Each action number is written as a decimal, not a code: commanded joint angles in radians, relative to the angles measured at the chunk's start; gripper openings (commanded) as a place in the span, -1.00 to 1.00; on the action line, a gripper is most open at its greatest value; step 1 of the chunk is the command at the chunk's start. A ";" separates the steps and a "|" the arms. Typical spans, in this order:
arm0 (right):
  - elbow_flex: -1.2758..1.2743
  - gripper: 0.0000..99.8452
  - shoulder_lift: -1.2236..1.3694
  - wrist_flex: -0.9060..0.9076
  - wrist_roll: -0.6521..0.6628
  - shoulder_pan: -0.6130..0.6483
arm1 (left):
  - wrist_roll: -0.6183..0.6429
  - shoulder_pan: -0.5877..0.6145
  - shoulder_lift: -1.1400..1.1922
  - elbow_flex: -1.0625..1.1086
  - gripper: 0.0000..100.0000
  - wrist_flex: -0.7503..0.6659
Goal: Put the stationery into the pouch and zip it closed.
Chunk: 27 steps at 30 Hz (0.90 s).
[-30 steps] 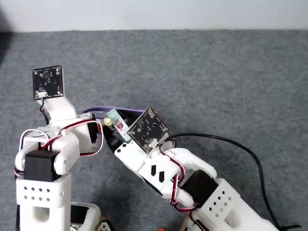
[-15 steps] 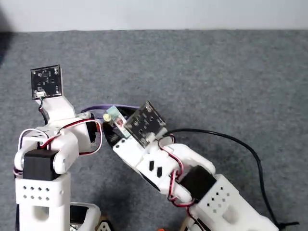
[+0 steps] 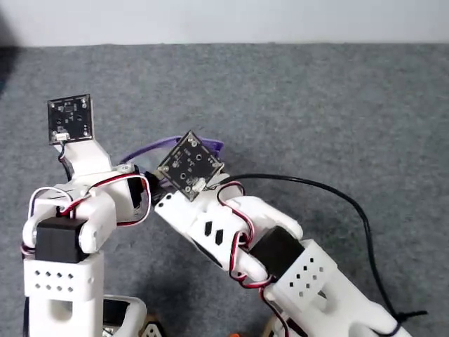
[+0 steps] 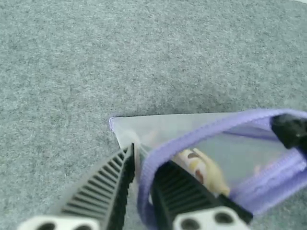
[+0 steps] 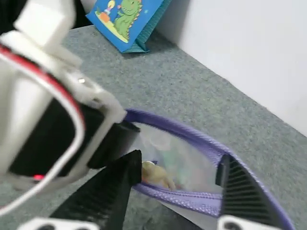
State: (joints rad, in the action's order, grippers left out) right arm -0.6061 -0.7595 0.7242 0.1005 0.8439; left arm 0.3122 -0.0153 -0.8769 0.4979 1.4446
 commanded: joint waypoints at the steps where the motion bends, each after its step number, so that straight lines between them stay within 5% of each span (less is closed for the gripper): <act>1: 0.028 -0.52 -0.004 0.018 0.020 -0.062 | -0.012 0.006 -0.008 -0.005 -0.98 -0.011; 11: 0.025 -0.52 -0.163 0.033 0.021 -0.127 | -0.012 0.006 -0.008 -0.005 -0.98 -0.011; 27: -0.011 -0.52 -0.348 0.403 0.021 -0.278 | -0.012 0.006 -0.008 -0.005 -0.98 -0.011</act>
State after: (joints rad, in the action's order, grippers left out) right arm -0.6153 -1.0925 1.0971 0.1097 0.5907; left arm 0.3046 -0.0077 -0.8769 0.4979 1.4446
